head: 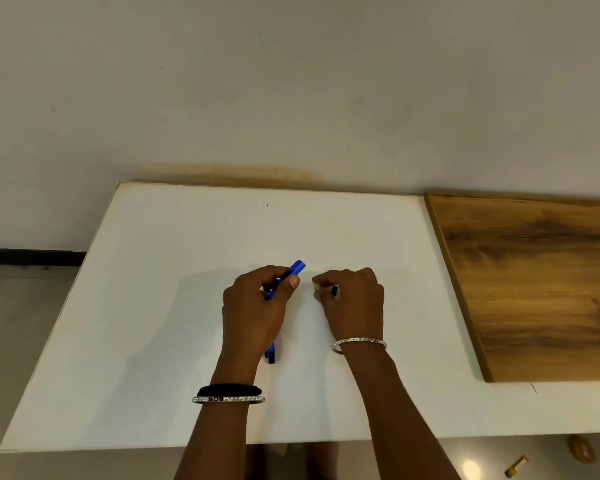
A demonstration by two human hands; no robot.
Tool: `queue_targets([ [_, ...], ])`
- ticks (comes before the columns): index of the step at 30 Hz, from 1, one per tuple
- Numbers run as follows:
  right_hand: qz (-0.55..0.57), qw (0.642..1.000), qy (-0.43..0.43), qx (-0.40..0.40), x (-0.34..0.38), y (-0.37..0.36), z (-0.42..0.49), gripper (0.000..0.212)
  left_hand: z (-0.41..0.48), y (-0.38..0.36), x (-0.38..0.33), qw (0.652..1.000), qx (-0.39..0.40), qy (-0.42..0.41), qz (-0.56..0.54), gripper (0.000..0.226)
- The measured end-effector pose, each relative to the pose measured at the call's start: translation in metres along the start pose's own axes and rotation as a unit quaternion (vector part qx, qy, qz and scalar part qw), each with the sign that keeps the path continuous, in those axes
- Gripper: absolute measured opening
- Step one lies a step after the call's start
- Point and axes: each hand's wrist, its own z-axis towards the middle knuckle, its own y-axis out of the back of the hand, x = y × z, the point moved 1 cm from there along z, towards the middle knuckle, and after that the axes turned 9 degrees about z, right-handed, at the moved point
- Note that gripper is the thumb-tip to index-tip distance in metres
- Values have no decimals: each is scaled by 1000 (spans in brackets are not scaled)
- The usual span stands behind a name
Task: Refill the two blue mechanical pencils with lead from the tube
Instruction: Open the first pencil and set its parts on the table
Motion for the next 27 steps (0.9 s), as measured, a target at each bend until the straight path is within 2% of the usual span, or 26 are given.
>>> queue_targets([
  [3,96,995,-28,-15,-3,11,1,26,0,2,1,1000,2,5,-7,25],
  [5,145,984,-57,-84,-12,25,3,19,0,2,2,1000,3,6,-9,23],
  [7,138,975,-95,-145,-24,37,3,9,1,2,2,1000,4,4,-10,23],
  [8,130,974,-116,-148,-30,40,3,8,1,1,1,1000,7,3,-9,24],
  [12,127,970,-204,-40,-39,40,1,27,2,-1,0,1000,17,-2,2,26],
  [14,119,968,-219,-20,-38,37,2,33,2,-1,1,1000,18,-1,2,26],
  [24,87,968,-237,12,-36,30,6,19,2,-6,0,999,46,-11,17,25],
  [27,128,966,-226,6,-36,32,5,15,2,-6,-1,999,49,-12,18,27],
])
